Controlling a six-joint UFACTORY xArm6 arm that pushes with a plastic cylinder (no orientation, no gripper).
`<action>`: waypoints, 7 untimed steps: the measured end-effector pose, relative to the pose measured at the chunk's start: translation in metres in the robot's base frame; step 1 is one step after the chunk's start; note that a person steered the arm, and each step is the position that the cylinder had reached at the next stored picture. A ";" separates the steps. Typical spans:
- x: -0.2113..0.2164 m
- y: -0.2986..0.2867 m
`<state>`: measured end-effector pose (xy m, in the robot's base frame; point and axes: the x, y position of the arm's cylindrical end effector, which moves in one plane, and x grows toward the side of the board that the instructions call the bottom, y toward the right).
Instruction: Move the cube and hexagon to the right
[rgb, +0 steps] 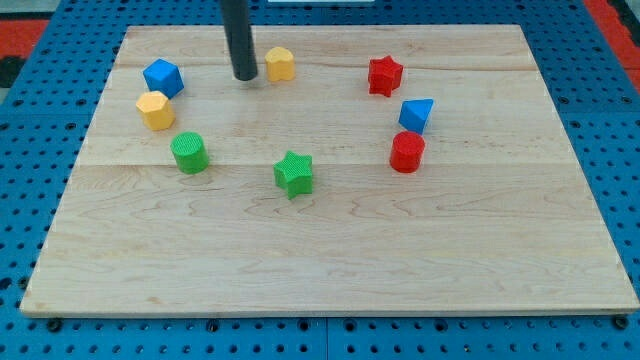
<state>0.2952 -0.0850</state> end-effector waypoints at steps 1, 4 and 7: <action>-0.019 0.029; -0.011 -0.172; 0.043 -0.215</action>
<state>0.3382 -0.2997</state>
